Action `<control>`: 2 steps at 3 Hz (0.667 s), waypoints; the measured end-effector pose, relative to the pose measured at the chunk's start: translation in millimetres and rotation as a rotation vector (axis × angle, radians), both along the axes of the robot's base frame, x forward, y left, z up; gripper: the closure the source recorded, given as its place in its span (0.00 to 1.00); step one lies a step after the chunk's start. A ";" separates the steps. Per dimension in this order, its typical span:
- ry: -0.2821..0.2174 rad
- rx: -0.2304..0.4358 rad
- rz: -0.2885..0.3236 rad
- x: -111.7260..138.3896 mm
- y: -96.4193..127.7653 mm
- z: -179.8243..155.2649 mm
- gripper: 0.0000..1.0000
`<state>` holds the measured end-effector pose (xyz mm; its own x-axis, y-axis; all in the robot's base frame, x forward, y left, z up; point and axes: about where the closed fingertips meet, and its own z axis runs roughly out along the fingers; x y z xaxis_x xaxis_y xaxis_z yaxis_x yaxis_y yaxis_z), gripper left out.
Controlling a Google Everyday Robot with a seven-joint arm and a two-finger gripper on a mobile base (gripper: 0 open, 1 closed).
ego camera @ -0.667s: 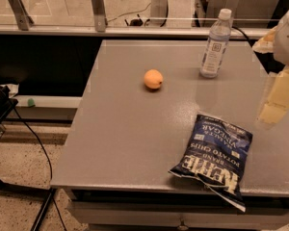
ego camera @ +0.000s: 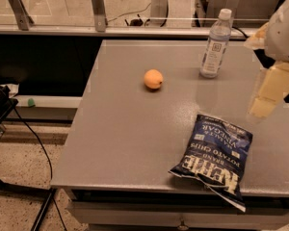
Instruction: Pick orange
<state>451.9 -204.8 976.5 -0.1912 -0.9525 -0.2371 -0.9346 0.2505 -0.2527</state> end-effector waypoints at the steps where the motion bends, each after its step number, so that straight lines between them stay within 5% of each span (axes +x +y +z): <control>1: -0.001 0.004 0.078 33.1 26.7 -1.6 0.00; 2: -0.021 -0.012 0.196 80.2 73.1 3.6 0.00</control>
Offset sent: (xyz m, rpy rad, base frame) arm 0.1353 0.1284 0.0093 -0.0405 -0.0322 0.3420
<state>532.1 -131.7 980.1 0.0029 -0.9739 -0.2270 -0.9595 0.0613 -0.2750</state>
